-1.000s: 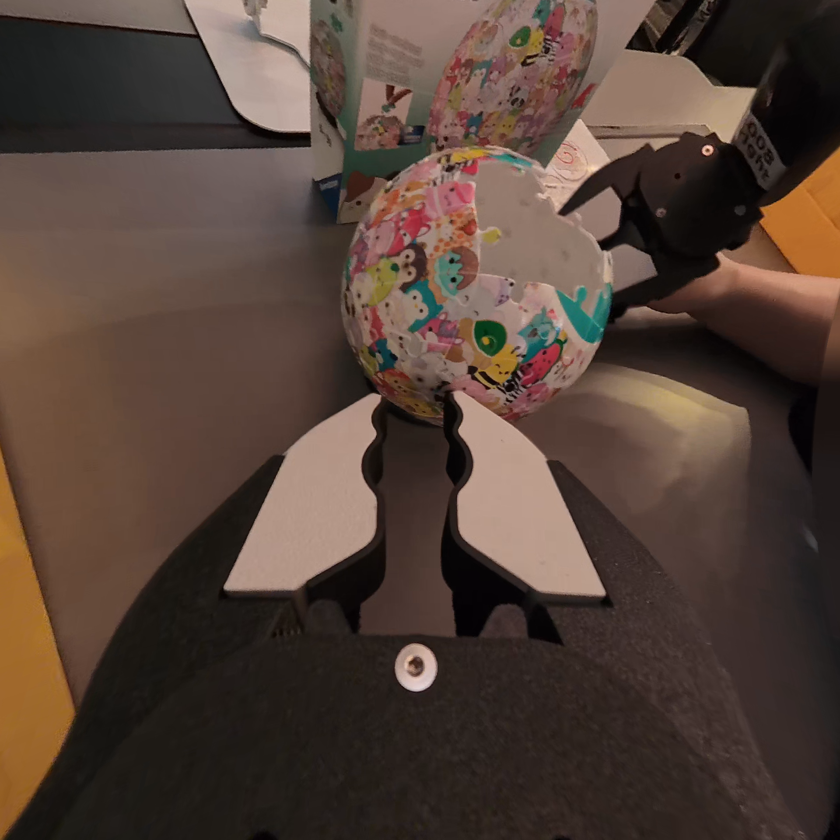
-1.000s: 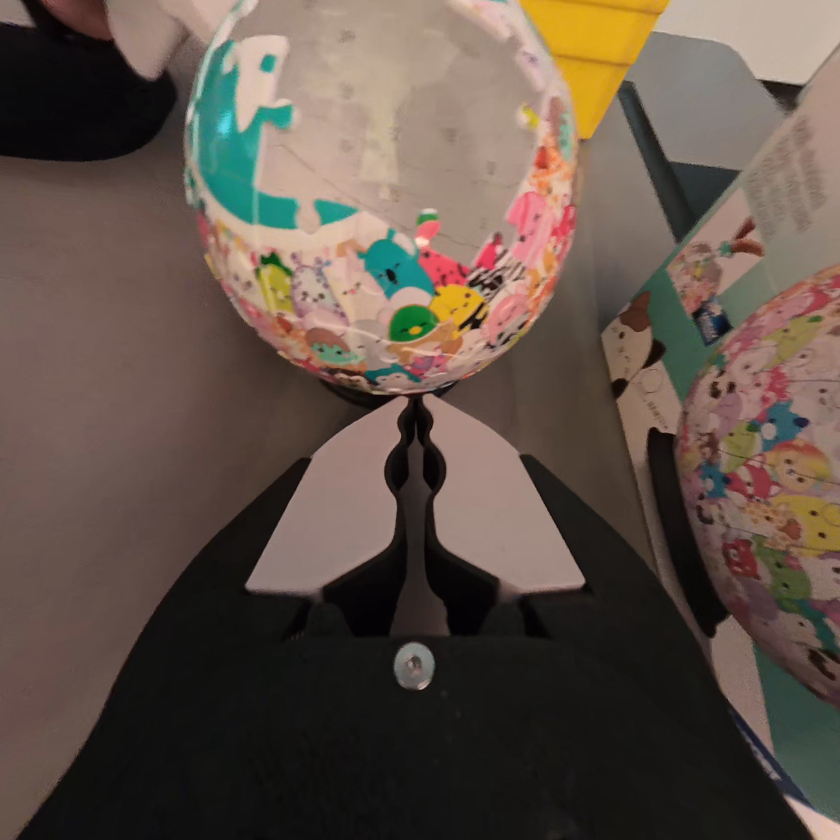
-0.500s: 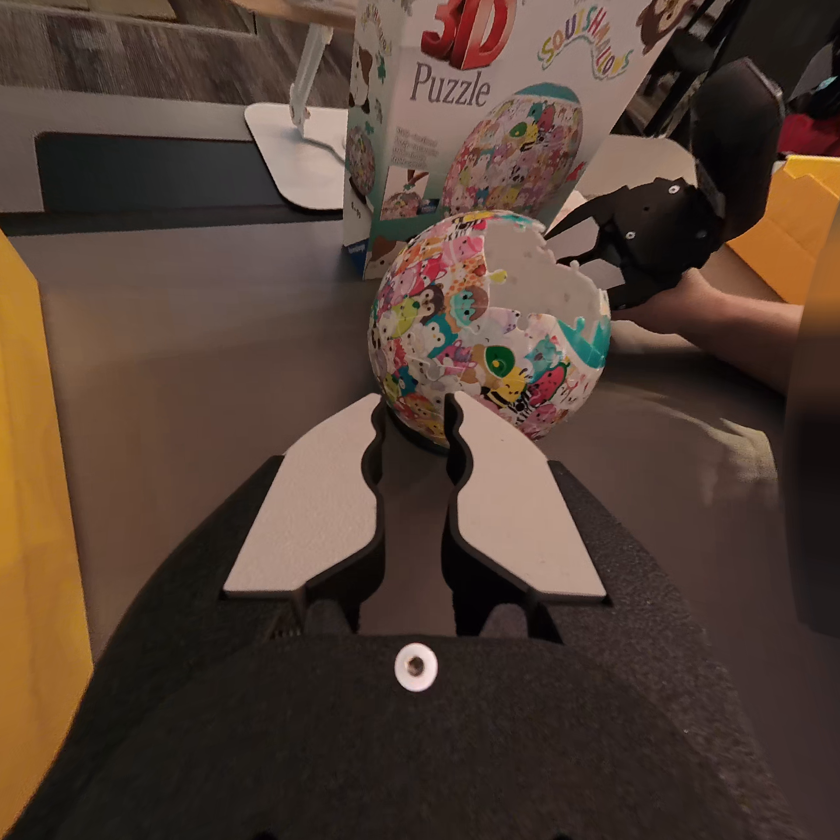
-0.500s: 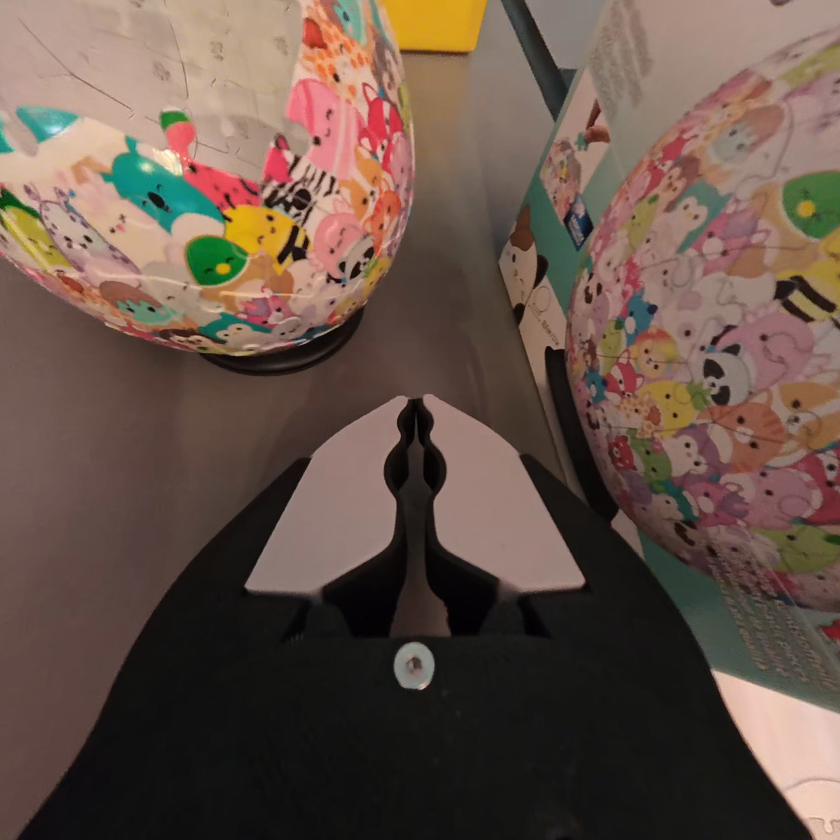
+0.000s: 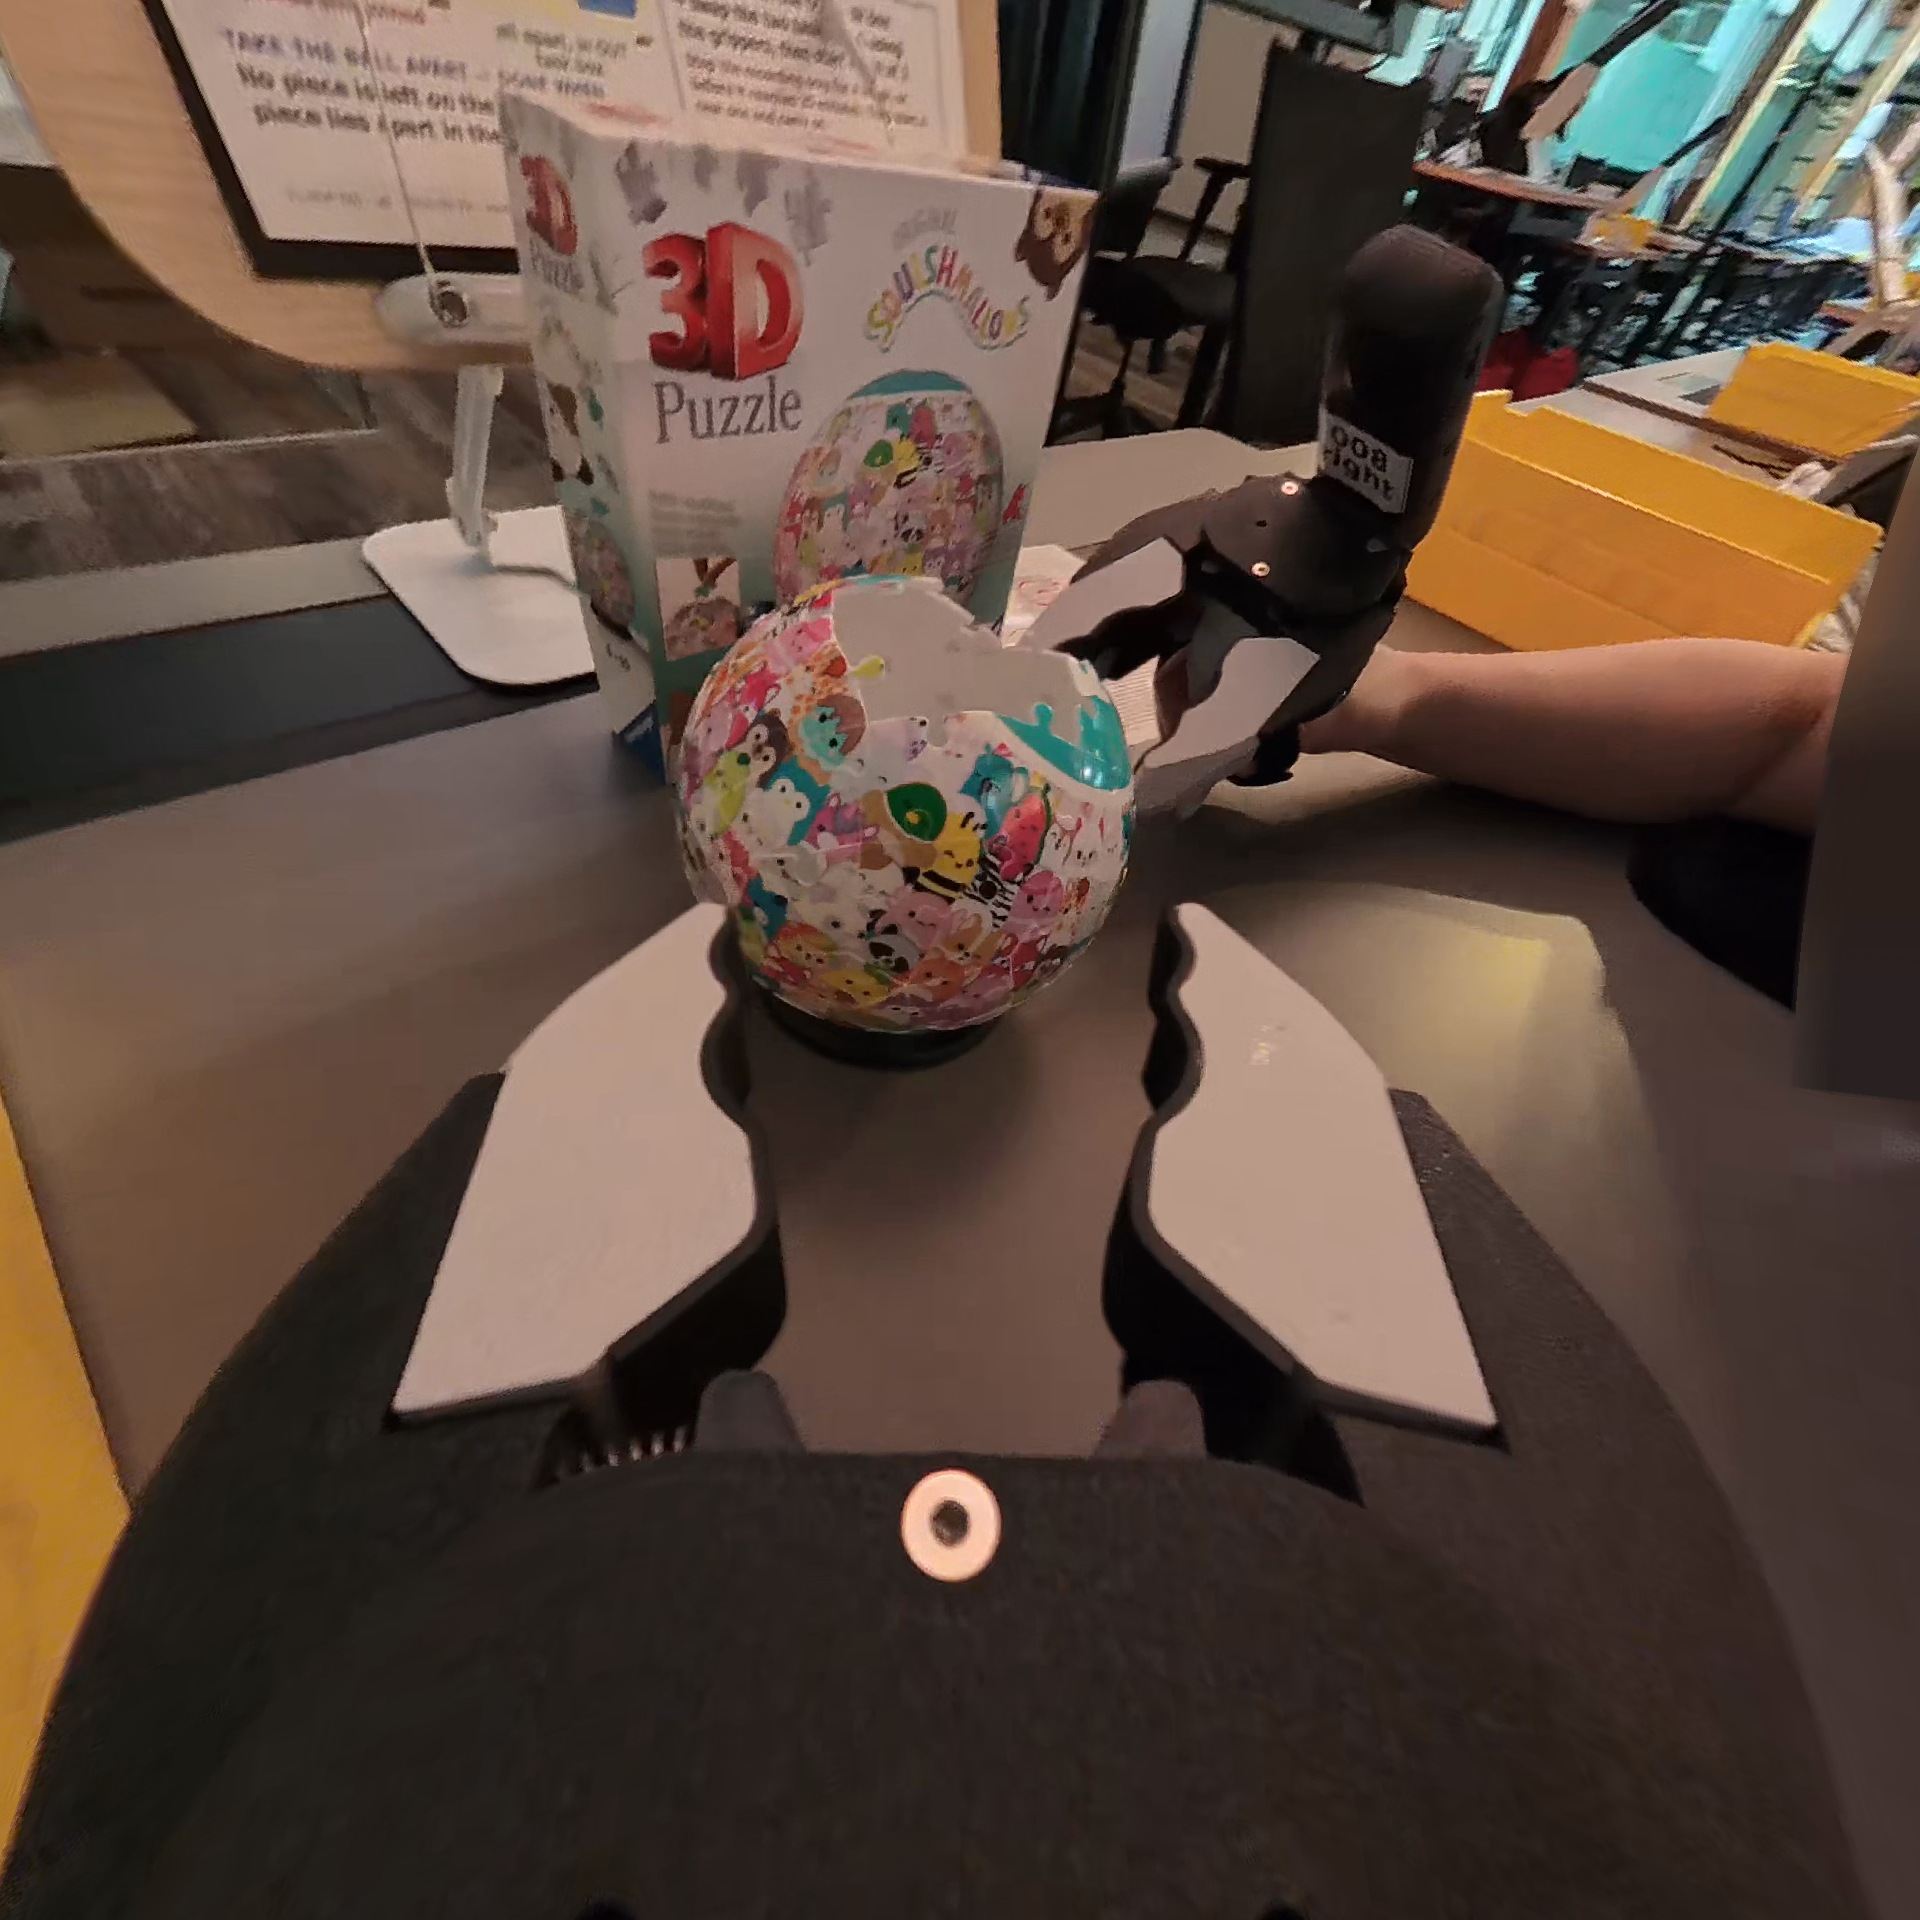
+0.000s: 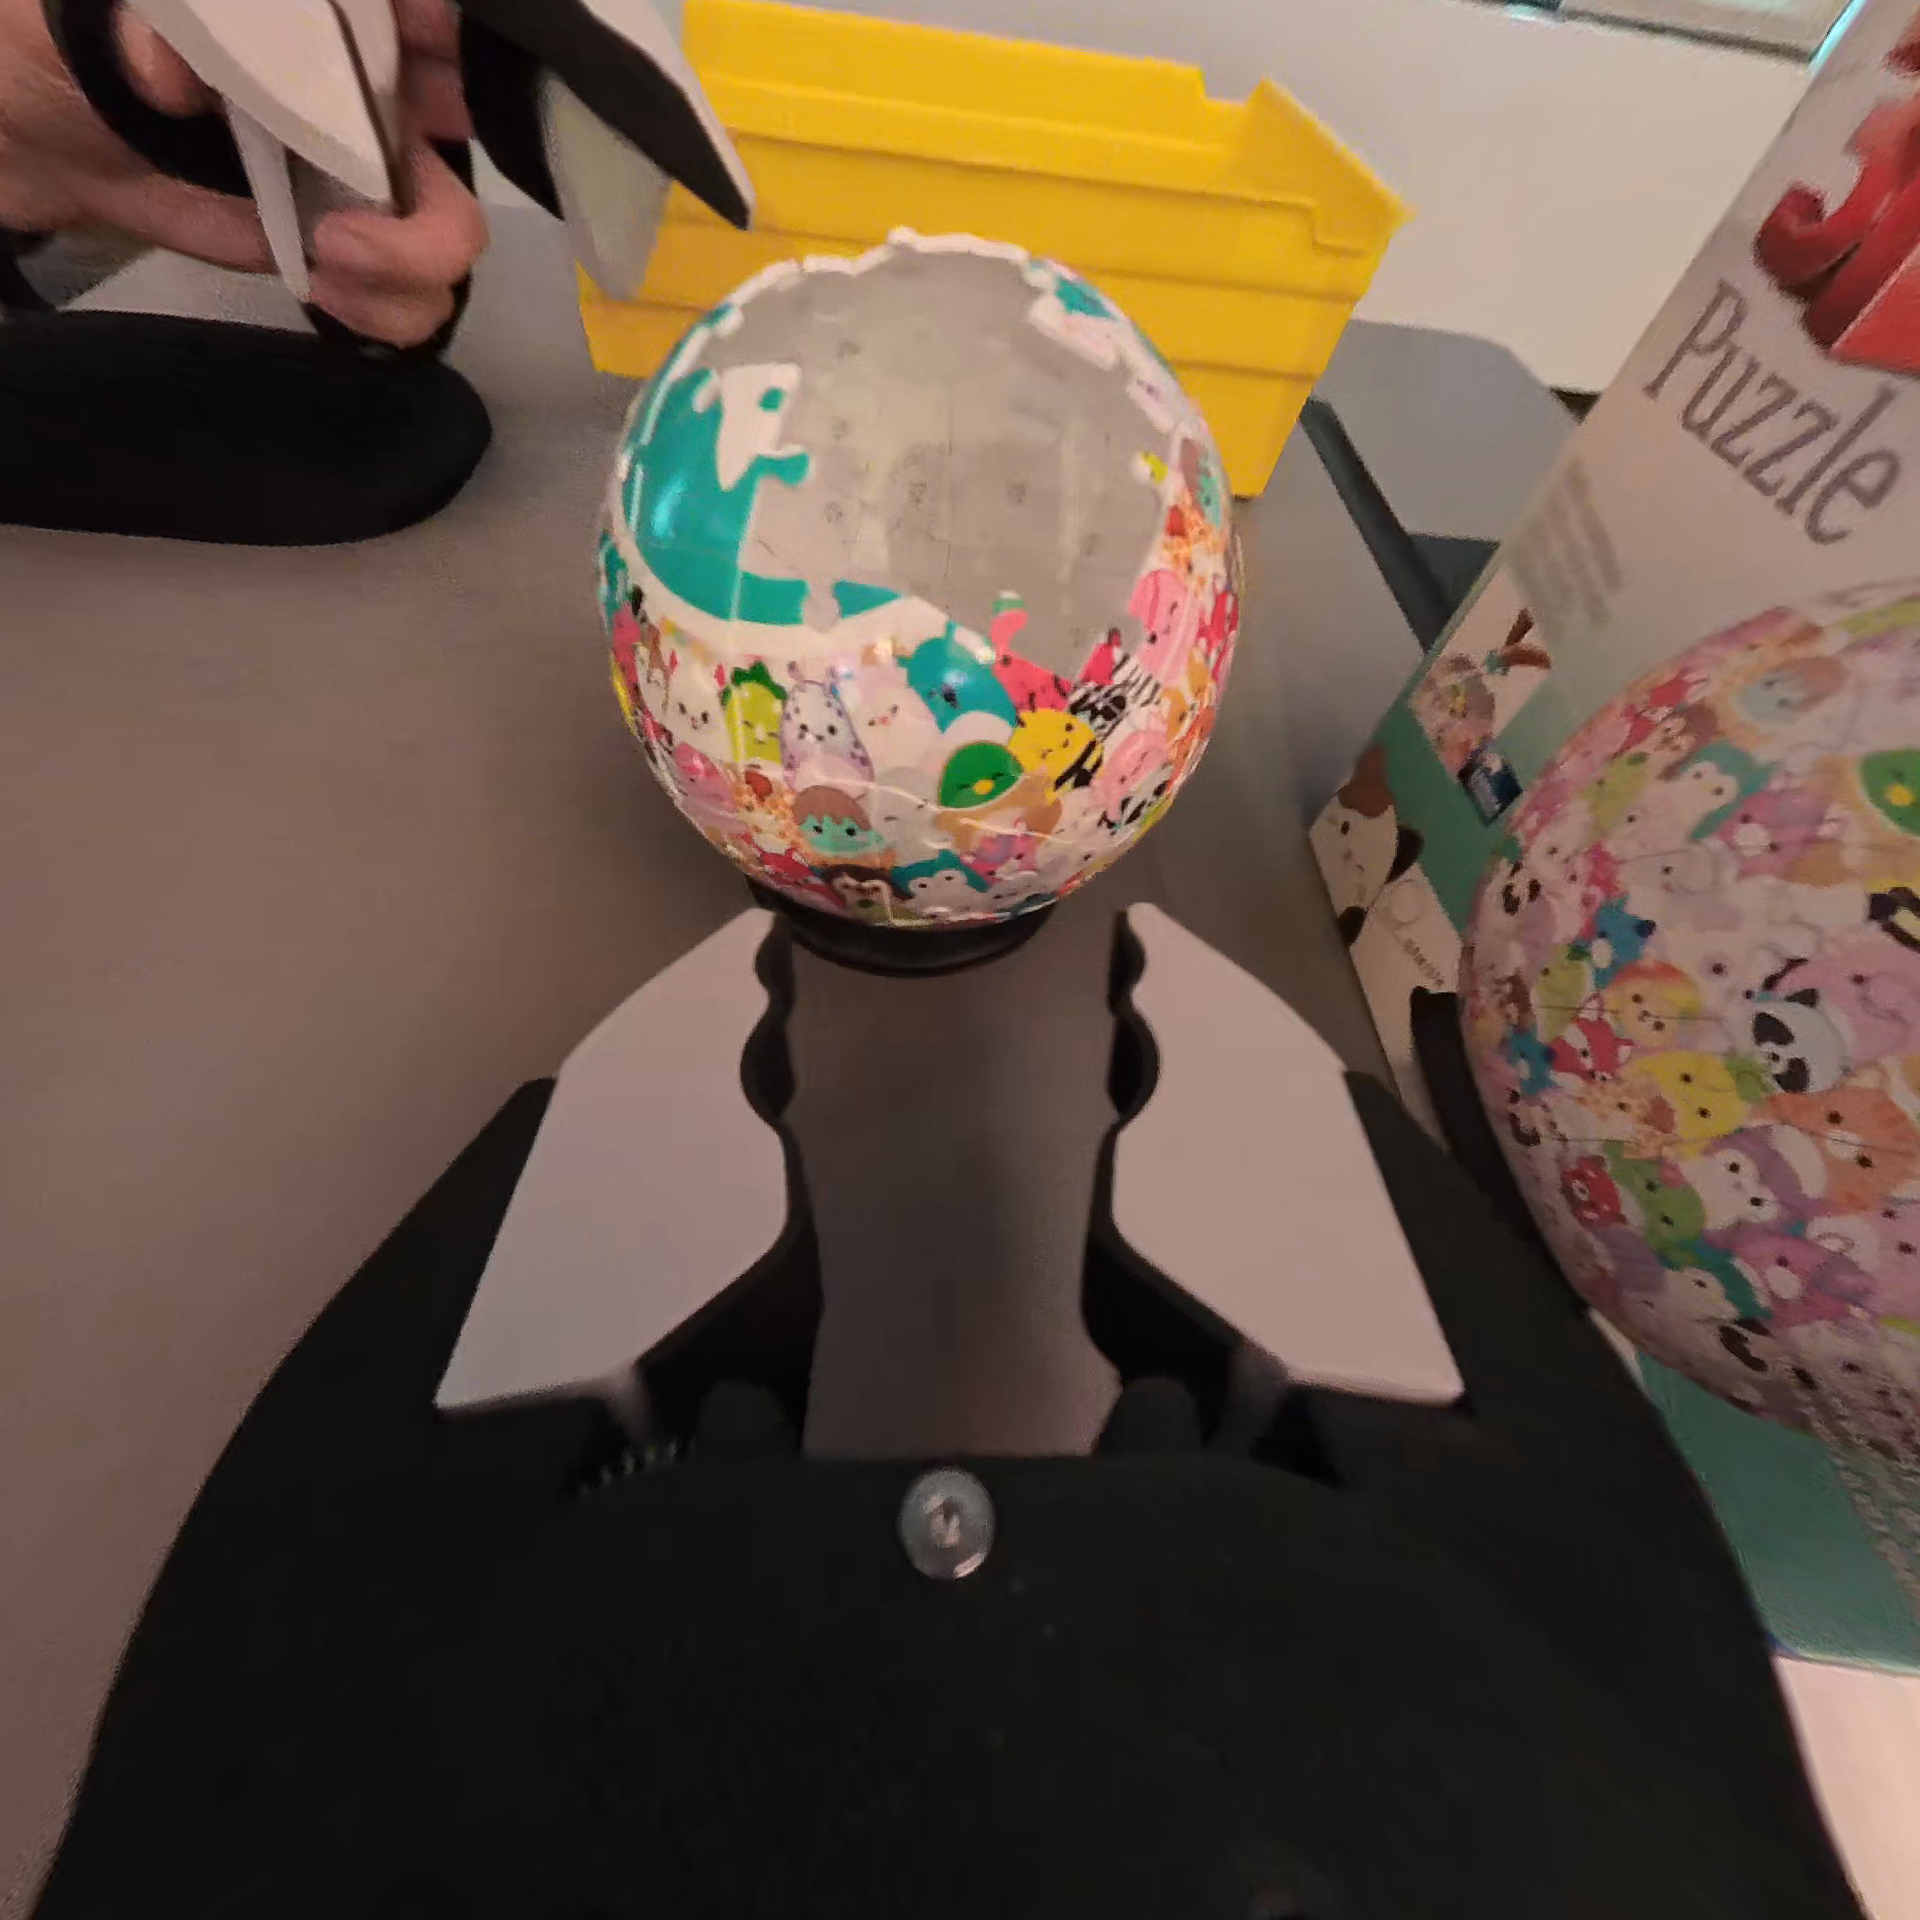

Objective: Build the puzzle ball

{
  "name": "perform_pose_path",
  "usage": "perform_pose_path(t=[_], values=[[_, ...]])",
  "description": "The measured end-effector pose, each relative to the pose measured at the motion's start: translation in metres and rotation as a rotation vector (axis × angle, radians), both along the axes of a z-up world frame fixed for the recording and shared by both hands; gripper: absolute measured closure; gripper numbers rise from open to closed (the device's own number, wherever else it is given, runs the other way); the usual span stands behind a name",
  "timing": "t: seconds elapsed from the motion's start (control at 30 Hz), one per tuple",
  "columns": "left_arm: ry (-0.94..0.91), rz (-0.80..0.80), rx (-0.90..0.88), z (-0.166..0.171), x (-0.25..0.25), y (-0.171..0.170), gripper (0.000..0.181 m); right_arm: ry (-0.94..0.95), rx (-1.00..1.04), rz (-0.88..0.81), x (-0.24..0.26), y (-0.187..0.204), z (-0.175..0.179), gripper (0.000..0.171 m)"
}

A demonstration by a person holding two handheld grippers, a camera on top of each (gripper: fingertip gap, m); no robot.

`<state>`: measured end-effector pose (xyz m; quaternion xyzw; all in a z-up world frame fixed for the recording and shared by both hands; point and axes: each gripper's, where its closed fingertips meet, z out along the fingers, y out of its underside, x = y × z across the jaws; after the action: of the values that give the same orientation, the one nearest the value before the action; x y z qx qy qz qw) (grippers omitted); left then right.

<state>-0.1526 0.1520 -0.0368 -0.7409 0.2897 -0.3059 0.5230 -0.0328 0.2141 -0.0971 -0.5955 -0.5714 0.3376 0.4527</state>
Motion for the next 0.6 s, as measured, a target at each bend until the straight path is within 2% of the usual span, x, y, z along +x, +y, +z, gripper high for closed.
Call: perform_pose_path(t=[0.1,0.2,0.27,0.47,0.6], values=[[-0.001,-0.089,0.008,0.0,0.007,0.0,0.095,0.035,-0.05,-0.021,0.001,-0.002,0.003,0.086],[0.083,-0.146,0.033,-0.012,0.017,0.005,0.083,0.051,-0.082,0.045,-0.005,-0.021,0.004,0.074],[0.147,-0.138,0.064,-0.022,0.021,0.014,0.077,0.018,-0.02,0.004,-0.01,-0.017,0.001,0.067],[0.226,-0.164,0.094,-0.047,0.032,0.03,0.07,-0.043,-0.014,-0.064,-0.025,0.002,-0.009,0.059],[0.27,-0.175,0.085,-0.065,0.032,0.039,0.067,-0.058,-0.042,-0.042,-0.033,0.007,-0.016,0.059]])
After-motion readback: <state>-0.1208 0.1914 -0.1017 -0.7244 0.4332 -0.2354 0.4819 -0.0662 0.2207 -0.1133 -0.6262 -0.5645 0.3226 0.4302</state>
